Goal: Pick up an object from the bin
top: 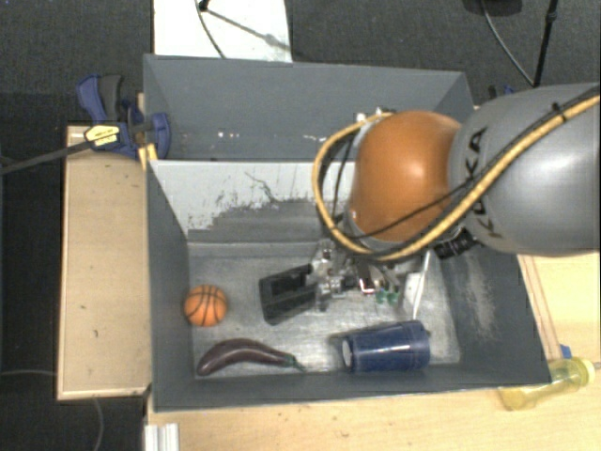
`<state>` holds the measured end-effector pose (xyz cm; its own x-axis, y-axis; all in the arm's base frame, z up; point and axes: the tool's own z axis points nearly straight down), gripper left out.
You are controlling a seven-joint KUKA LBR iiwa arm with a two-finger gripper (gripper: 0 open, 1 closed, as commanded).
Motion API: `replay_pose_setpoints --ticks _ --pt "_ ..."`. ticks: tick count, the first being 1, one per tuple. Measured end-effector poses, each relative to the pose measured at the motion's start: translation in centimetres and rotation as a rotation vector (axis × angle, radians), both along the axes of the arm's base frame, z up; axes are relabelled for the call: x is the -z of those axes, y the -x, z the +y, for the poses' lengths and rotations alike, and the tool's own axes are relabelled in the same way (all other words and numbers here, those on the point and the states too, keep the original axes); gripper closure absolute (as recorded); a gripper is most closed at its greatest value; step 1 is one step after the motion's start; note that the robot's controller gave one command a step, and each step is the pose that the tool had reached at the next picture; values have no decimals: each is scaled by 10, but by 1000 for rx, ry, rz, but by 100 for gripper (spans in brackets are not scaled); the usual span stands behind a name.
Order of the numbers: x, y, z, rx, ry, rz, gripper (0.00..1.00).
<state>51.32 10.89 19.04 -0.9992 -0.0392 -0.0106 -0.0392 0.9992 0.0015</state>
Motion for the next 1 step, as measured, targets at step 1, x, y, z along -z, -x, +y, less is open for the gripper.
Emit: replay_pose_setpoints --ticks 1 --pt "-28 4 -7 15 5 25 100"
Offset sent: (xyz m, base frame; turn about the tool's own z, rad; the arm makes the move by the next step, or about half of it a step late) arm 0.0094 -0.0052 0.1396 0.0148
